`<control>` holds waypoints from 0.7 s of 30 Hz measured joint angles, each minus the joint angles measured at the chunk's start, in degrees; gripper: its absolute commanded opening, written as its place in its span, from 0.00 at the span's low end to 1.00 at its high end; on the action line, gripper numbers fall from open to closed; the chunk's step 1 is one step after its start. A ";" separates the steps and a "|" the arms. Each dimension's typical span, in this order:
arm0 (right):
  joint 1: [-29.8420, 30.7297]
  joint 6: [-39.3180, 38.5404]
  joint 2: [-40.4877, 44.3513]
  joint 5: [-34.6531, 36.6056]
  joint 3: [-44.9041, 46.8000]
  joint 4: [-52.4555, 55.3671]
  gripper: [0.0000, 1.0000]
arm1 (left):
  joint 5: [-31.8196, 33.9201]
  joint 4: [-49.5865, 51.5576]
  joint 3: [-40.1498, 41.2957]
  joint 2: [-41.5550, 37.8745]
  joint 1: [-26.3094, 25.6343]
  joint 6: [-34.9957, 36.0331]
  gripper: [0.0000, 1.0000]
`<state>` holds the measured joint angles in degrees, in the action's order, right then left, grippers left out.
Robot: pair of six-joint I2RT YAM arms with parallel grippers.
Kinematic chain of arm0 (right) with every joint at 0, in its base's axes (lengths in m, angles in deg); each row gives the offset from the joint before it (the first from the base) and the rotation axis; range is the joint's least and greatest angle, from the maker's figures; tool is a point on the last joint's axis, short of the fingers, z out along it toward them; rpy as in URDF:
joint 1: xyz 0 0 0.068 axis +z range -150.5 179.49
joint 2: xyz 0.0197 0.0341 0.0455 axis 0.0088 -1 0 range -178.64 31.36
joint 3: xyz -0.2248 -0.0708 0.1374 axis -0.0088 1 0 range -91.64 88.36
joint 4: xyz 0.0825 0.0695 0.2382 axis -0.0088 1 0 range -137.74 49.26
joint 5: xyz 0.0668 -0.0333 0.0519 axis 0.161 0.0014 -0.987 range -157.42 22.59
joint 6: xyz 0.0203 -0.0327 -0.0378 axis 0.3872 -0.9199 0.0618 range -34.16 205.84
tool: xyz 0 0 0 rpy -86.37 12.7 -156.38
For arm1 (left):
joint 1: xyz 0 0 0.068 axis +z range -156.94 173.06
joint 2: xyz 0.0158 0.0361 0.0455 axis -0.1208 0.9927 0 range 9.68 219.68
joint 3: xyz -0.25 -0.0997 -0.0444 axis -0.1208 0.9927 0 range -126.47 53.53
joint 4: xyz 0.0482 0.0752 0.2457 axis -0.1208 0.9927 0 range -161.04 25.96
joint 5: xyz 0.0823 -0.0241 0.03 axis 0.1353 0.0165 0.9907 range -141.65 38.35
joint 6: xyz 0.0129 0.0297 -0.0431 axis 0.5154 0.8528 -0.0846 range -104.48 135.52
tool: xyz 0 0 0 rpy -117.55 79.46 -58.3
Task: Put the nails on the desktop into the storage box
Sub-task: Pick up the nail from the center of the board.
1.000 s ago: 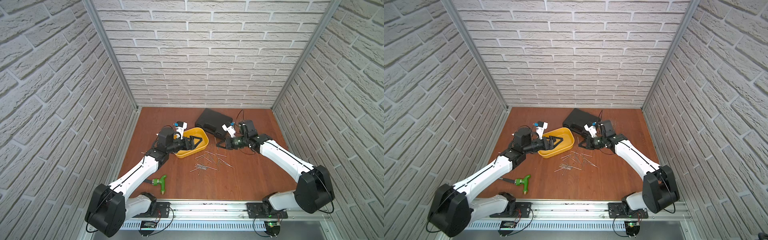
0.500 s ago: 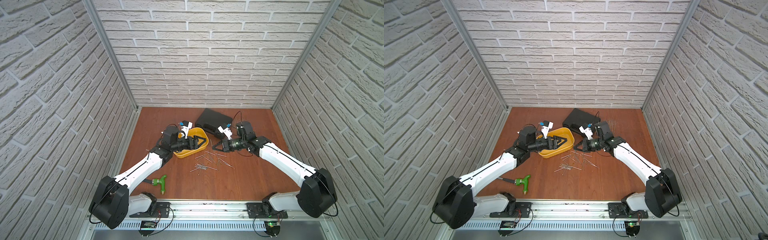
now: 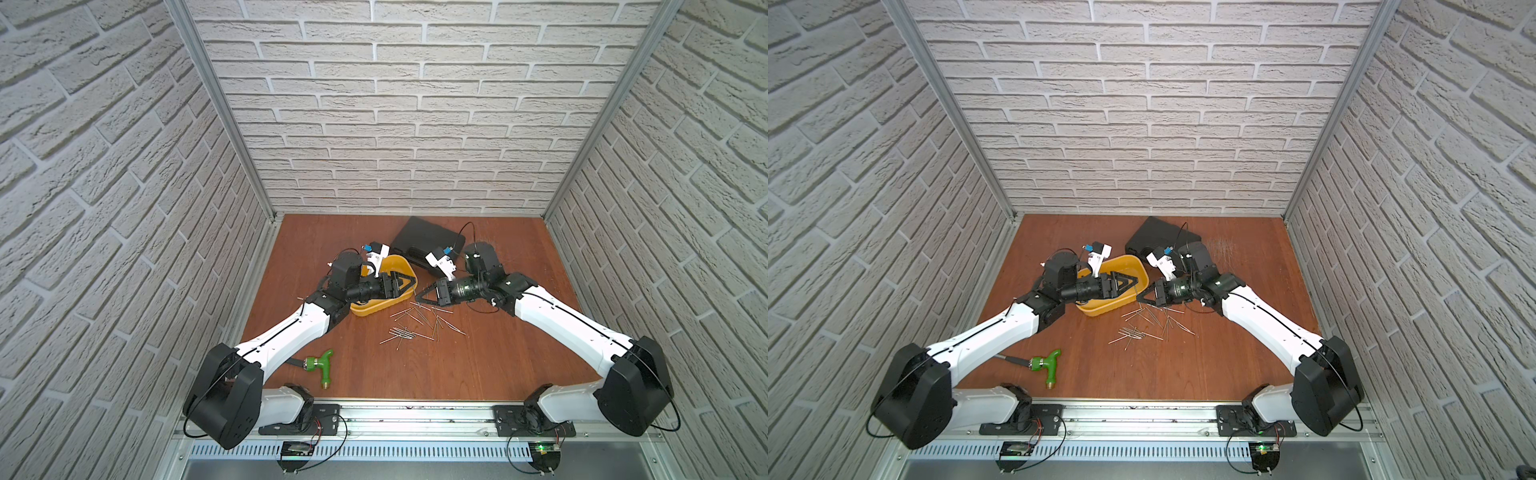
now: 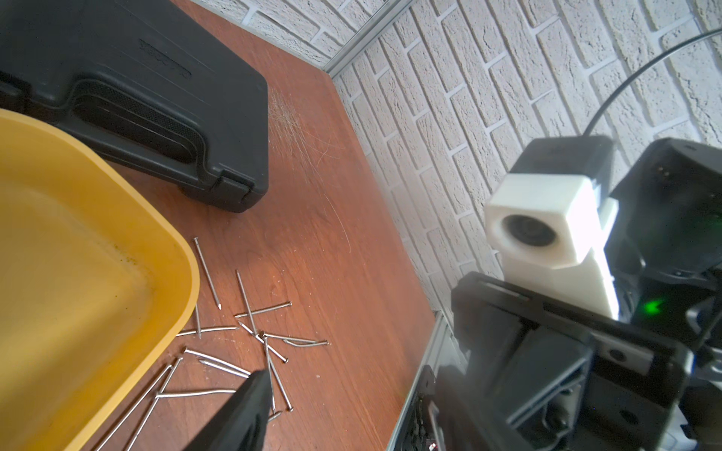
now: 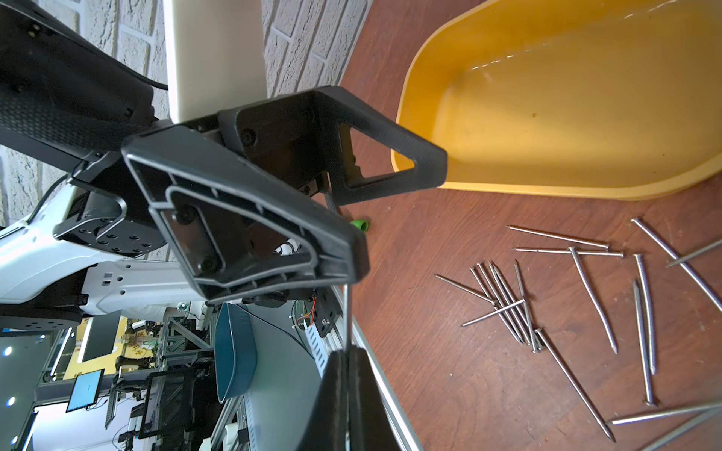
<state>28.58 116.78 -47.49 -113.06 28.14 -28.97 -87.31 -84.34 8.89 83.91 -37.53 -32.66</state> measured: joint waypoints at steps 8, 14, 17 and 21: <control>0.98 0.15 -0.09 1.09 -0.39 0.11 0.02 | -0.66 -2.62 0.00 1.18 -0.35 -2.10 0.58; 1.11 -0.02 -0.28 2.82 -0.96 0.98 0.02 | -1.81 -4.85 -0.04 2.25 -0.68 -4.04 0.42; 1.25 -0.31 -0.44 3.74 -1.49 1.81 0.02 | -2.38 -5.62 -0.09 2.49 -0.68 -4.68 0.34; 1.38 -0.57 -0.44 4.68 -1.70 2.12 0.02 | -3.17 -6.08 -0.24 2.69 -0.72 -5.51 0.31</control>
<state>29.95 116.21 -47.92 -108.39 26.43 -26.85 -90.48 -90.41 8.64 86.60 -38.25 -38.17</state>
